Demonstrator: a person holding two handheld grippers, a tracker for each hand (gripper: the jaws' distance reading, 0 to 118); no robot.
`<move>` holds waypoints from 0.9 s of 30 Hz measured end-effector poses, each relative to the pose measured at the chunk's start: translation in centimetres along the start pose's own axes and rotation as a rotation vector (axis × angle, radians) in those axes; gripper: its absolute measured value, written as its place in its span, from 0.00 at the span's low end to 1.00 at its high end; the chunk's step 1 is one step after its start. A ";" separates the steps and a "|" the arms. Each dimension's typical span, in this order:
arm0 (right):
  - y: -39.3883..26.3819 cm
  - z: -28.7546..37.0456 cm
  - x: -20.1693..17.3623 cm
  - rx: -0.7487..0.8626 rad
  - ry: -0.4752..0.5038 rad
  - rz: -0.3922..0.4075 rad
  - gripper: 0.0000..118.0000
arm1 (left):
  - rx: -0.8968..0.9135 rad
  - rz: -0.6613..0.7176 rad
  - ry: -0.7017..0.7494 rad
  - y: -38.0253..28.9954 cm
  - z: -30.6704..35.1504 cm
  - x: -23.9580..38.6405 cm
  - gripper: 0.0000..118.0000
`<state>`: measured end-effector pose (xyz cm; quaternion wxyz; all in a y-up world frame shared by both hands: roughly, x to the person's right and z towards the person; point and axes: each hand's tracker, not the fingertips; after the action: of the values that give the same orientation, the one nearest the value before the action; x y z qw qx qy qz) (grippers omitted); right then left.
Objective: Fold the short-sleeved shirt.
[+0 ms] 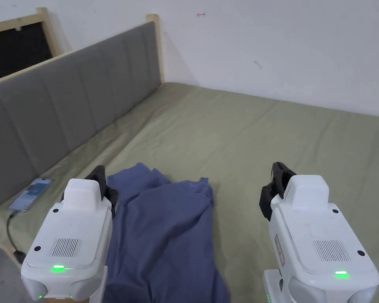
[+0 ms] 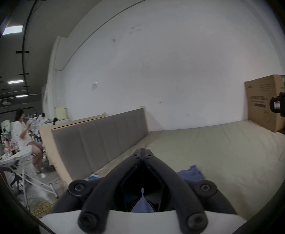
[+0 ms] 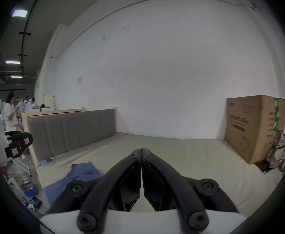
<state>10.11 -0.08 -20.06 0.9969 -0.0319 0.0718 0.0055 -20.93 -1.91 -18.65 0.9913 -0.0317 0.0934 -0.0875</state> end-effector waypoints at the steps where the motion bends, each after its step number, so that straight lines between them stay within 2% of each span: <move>1: 0.0 -0.2 -0.9 -0.001 0.023 -0.001 0.00 | -0.007 -0.003 0.019 -0.2 0.3 -1.0 0.00; 7: 0.3 -0.6 -4.5 -0.002 0.103 0.000 0.00 | -0.034 -0.006 0.104 -1.4 1.1 -5.1 0.00; 14: 0.8 -0.3 -4.6 0.000 0.107 0.012 0.00 | -0.059 -0.003 0.130 -2.2 1.1 -6.1 0.00; 18: 0.6 -0.5 -3.3 -0.003 0.076 0.016 0.00 | -0.077 -0.001 0.097 -2.5 0.2 -5.4 0.00; 21: 0.8 -0.4 -2.6 -0.011 0.053 0.015 0.00 | -0.120 0.040 0.020 -2.5 -1.2 -4.4 0.00; 27: 0.3 -0.8 -0.6 -0.030 -0.001 0.026 0.00 | -0.312 0.063 -0.153 -3.7 -6.5 -1.2 0.00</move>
<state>9.42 0.16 -20.80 0.9962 -0.0462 0.0714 0.0196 -23.94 -5.66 -24.55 0.9808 -0.1886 0.0312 -0.0380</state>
